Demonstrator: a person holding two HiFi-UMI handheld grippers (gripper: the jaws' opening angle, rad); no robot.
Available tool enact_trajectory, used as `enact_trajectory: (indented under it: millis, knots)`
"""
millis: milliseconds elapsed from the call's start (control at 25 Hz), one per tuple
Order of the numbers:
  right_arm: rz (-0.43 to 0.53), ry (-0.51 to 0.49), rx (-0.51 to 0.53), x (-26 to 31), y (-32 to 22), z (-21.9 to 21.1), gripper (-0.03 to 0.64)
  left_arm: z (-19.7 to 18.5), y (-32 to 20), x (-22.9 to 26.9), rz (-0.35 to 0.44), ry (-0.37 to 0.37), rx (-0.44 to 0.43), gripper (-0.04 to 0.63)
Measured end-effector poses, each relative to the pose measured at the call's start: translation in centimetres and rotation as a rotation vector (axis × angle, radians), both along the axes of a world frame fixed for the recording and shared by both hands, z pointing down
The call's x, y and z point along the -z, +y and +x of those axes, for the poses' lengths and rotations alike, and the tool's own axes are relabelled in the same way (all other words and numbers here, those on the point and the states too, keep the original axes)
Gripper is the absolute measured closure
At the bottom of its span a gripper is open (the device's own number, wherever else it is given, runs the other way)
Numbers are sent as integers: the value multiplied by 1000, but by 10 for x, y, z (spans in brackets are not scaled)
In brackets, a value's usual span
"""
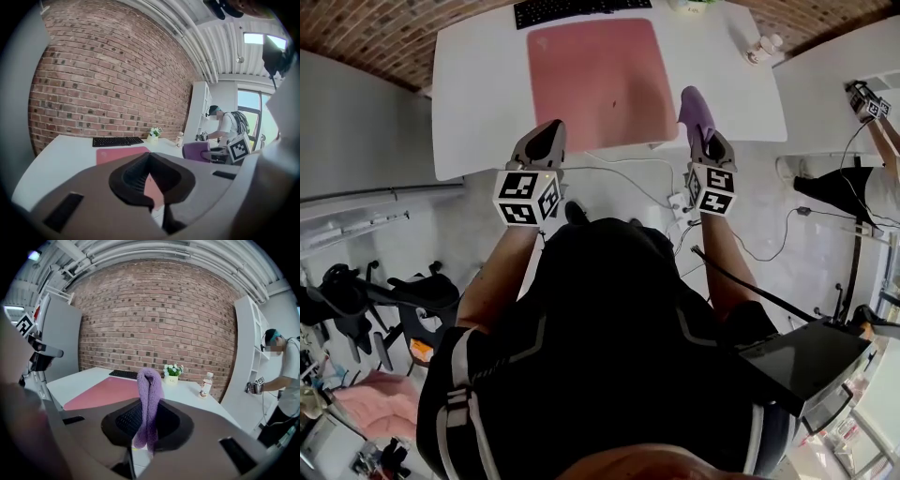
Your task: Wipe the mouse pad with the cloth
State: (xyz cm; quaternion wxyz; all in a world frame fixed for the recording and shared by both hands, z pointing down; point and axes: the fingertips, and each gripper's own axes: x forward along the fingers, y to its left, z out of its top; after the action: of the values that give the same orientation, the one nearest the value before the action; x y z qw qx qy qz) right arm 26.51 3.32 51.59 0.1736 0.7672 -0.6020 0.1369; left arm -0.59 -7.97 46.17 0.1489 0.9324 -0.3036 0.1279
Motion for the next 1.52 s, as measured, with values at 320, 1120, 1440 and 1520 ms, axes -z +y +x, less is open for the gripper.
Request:
enact_trajectory:
  millis: [320, 1120, 1440, 1520]
  knots:
    - [-147, 133, -57, -37, -21, 26, 558, -3, -30, -22, -2, -2, -4, 591]
    - [-476, 67, 172, -158, -42, -36, 558, -13, -49, -82, -104, -91, 34, 591]
    - [-506, -43, 232, -161, -52, -69, 558, -37, -44, -87, -128, -101, 95, 591]
    - [-515, -69, 245, -162, -55, -77, 558, -42, -43, -86, -129, -96, 109, 591]
